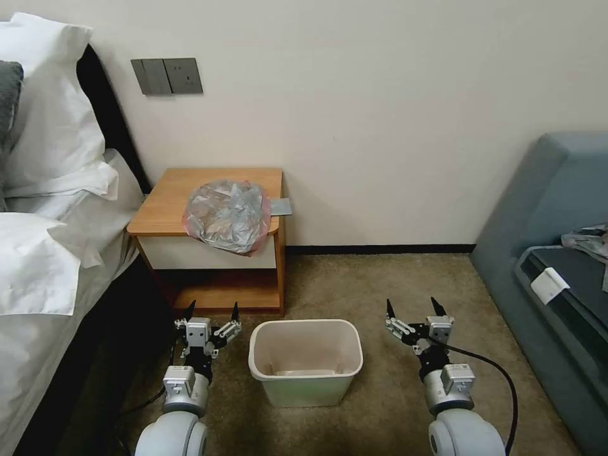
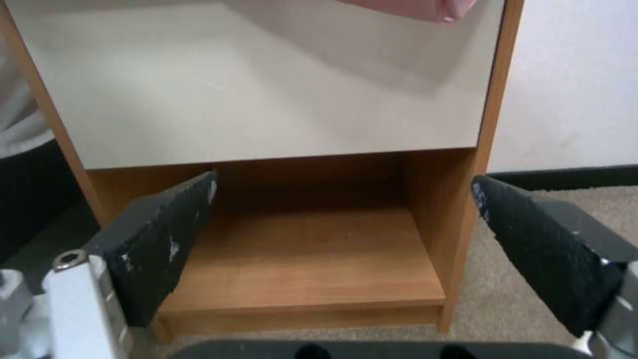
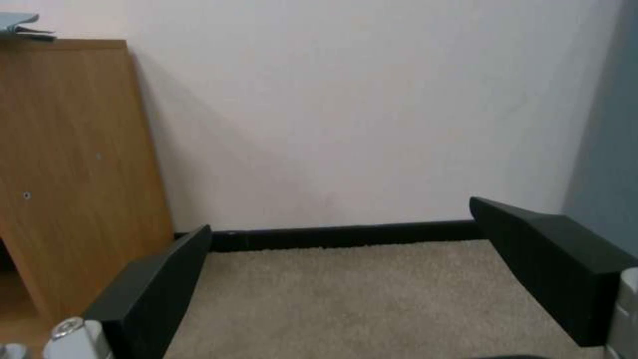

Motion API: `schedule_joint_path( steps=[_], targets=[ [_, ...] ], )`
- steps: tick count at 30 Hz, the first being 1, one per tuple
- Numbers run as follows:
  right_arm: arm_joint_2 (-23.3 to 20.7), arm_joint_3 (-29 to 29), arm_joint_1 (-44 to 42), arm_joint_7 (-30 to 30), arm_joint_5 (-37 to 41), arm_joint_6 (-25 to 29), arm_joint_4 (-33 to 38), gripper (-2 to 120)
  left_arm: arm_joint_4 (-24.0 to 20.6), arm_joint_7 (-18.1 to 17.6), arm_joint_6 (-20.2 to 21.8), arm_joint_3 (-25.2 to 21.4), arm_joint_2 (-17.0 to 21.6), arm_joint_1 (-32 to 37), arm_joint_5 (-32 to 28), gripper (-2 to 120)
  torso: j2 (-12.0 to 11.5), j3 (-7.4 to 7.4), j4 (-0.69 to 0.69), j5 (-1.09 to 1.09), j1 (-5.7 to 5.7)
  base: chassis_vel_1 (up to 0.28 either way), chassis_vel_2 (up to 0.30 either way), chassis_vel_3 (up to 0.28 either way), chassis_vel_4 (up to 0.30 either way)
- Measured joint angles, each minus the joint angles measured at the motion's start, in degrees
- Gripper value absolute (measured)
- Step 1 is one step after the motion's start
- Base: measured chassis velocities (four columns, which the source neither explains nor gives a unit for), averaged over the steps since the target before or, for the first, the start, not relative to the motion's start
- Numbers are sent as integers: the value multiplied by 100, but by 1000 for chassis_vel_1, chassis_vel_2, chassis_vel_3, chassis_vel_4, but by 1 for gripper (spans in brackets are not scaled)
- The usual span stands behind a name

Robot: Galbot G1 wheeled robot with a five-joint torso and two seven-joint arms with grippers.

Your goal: Pick up the garbage bag from the table and place it over the trash can.

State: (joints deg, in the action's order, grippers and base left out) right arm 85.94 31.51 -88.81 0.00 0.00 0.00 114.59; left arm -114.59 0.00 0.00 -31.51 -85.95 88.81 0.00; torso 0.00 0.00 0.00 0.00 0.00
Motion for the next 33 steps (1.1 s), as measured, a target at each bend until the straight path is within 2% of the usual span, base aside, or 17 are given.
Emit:
schedule_joint_path(
  steps=[33],
  targets=[
    [14, -2, -35, 0, -7, -6, 71, 100, -90, -14, 38, 10, 1, 24, 0, 100, 0, 0, 0, -1, 0, 0, 0, 0, 0]
  ],
)
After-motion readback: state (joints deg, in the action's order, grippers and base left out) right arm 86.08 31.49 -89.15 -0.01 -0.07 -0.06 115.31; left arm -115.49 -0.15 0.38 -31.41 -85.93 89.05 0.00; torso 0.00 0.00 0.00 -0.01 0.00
